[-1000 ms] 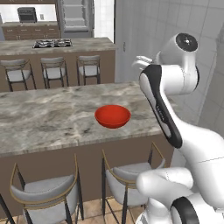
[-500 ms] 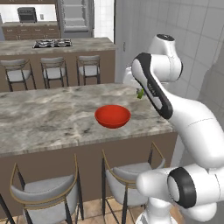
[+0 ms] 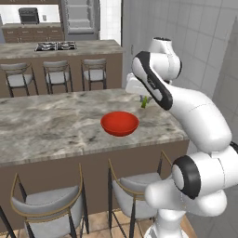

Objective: There is a bowl on the dining counter. Grab a lemon wedge from the fridge and place it in the bowl. Then get the liquor bottle and glass cup from the cabinet and place them next to the bowl.

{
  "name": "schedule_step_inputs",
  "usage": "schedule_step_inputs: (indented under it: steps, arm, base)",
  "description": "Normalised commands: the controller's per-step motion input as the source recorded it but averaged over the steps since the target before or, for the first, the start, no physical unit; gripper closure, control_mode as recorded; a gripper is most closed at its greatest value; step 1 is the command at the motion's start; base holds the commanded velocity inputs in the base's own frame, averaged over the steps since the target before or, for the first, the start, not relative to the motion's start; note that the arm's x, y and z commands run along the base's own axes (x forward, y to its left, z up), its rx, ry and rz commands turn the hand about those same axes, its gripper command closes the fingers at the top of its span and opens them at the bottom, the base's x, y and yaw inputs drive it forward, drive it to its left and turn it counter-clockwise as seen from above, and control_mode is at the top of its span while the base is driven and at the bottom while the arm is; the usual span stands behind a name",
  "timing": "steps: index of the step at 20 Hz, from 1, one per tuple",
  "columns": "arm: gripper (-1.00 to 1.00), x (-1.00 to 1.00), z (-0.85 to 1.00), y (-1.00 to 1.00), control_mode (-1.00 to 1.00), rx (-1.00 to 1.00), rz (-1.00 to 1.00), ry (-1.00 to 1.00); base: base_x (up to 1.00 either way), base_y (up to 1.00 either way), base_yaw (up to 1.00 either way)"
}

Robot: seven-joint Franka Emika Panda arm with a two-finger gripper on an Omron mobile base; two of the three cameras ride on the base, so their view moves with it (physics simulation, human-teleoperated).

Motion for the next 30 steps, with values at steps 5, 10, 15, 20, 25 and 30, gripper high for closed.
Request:
schedule_step_inputs:
  steps: [5,10,15,20,25,30]
  arm:
    - [1.00,0.18,-0.39,0.02,-1.00,0.00,0.05,0.01]
    - [1.00,0.00,-0.41,0.05,-1.00,0.00,0.03,0.00]
    - [1.00,0.13,-0.38,0.10,-1.00,-0.02,0.01,0.00]
    - [1.00,0.42,-0.33,0.01,-1.00,-0.03,0.00,-0.04]
    - [1.00,0.45,-0.27,0.00,-1.00,-0.02,0.00,-0.02]
    - [1.00,0.46,-0.26,0.02,-1.00,0.00,0.00,0.00]
  base:
    - [0.00,0.00,0.00]
    - [0.00,0.00,0.00]
    - [0.00,0.00,0.00]
    - [0.00,0.00,0.00]
    - [0.00,0.00,0.00]
    - [0.00,0.00,0.00]
